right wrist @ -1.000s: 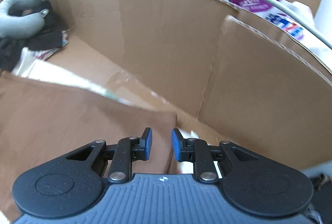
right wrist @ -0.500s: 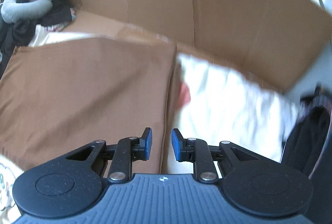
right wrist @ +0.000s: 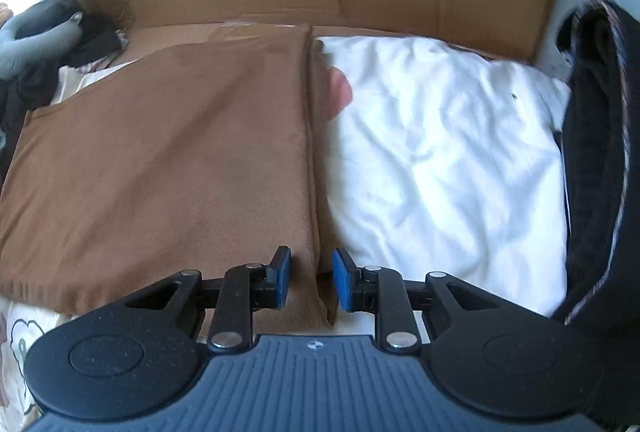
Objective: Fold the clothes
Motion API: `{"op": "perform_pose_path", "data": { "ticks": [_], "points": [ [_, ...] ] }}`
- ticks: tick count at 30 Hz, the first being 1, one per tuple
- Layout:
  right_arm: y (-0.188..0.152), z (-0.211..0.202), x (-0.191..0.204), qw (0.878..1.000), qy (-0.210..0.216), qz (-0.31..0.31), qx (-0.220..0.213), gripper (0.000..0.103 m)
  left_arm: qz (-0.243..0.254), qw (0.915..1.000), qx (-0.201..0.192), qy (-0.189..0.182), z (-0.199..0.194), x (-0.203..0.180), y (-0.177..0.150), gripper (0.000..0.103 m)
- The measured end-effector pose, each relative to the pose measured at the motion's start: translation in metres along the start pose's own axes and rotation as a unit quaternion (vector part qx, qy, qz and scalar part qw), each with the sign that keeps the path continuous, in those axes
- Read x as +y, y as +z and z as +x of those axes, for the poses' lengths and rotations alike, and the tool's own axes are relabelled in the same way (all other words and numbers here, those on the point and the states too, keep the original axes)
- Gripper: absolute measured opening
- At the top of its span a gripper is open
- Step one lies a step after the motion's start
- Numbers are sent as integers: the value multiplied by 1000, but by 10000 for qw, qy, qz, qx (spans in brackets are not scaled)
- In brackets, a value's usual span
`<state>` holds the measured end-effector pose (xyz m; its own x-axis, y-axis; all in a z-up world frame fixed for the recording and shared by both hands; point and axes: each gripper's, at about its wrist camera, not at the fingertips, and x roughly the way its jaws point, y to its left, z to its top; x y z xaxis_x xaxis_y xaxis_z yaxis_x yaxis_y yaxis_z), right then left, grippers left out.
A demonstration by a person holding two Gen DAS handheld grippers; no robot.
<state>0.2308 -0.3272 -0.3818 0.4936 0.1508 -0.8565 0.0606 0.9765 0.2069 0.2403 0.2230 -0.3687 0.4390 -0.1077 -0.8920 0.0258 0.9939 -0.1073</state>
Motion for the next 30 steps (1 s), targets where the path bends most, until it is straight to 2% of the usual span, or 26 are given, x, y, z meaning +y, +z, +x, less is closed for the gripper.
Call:
{"op": "perform_pose_path", "data": {
  "ticks": [5,9,10,11,13,16,19,20,24,30],
  "points": [
    [-6,-4,-1,9999,115,-13,-33,30,-170,9998,21,113,1,8,-13,51],
    [-7,-2,0,9998,209,14,17,30,-267,9996,17,12,-4,11,-21,50],
    [-7,-2,-1,9996,258,53,32,27,-292,9996,12,-35,-7,11,-22,50],
    [-8,-1,-2,9994,316,114,50,16,-315,9995,6,-83,-10,12,-24,50],
    [-9,0,-4,9989,412,230,80,3,-332,9994,-3,-128,-11,12,-27,48],
    [-10,-2,-8,9982,468,351,105,1,-436,9987,-76,-254,-13,14,-30,35],
    [-10,-6,-9,9987,342,322,179,0,-477,9985,-100,-243,-13,15,-30,21],
    [-10,-7,-9,9991,279,258,182,0,-487,9984,-104,-250,-13,15,-30,12],
    [-13,-6,-13,9987,238,346,294,0,-480,9986,-69,-230,-14,17,-31,6],
    [-18,0,-14,9987,21,434,259,4,-323,9994,-9,-106,-11,19,-31,4]
  ]
}}
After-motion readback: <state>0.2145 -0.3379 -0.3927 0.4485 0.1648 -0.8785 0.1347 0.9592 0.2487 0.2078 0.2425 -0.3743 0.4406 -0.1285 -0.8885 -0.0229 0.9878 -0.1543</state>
